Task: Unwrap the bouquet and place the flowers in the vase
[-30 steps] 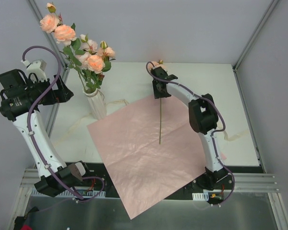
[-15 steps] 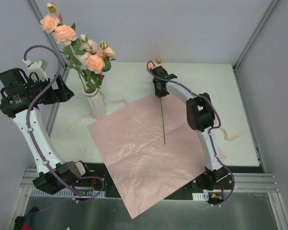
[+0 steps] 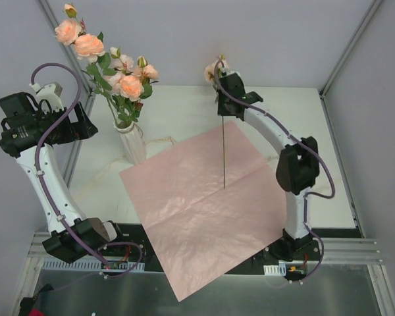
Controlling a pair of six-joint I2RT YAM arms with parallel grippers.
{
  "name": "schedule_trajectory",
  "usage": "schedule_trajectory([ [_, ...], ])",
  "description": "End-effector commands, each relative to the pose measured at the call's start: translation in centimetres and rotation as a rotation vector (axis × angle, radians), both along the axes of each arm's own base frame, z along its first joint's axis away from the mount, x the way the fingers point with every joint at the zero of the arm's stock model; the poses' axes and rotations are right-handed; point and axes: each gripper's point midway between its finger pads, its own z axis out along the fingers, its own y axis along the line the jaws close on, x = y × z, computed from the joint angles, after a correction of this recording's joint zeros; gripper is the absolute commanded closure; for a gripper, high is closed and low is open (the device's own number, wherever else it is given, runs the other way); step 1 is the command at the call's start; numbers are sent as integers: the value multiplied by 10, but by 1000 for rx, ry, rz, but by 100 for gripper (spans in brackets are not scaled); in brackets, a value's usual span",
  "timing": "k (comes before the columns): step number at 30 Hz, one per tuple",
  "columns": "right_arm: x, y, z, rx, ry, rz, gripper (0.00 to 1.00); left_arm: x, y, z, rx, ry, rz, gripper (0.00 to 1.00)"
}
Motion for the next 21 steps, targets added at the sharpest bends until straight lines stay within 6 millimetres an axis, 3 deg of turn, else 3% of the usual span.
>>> schedule_trajectory([
  [1,-15,7,207,280,-428,13,99,-7,-2,21,8,-46,31,1],
  [3,-28,17,247,345,-536,60,99,-8,-4,26,-4,-50,40,1],
  [4,-45,12,266,362,-592,86,99,-8,-5,27,-20,-47,51,1],
  [5,-50,16,298,421,-710,104,99,-8,-5,28,-23,-46,60,1],
  [7,-81,16,328,440,-848,155,99,-9,-5,29,-33,-47,73,1],
  [8,-93,18,360,497,-963,170,99,-9,-5,29,-31,-47,75,1],
  [11,-142,38,415,585,-1224,322,99,-10,-4,31,-29,-55,84,1],
  [12,-164,58,427,629,-1280,423,99,-10,-5,34,-28,-65,87,1],
  [13,-171,70,432,645,-1323,472,99,-9,-5,37,-38,-75,96,1],
  [14,-186,72,458,699,-1414,495,99,-9,-8,41,-50,-86,89,1],
  [15,-202,89,465,743,-1436,593,99,-8,-10,44,-61,-93,84,1],
  [16,-201,105,463,771,-1424,624,99,-8,-12,47,-79,-100,85,1],
  [17,-215,109,484,825,-1464,655,99,-7,-15,50,-90,-106,78,1],
  [18,-221,118,490,856,-1472,696,99,-8,-18,52,-101,-113,68,1],
  [19,-214,135,481,863,-1456,710,99,-7,-18,54,-101,-119,65,1],
  [21,-228,143,501,923,-1518,752,99,-8,-18,54,-93,-124,69,1],
])
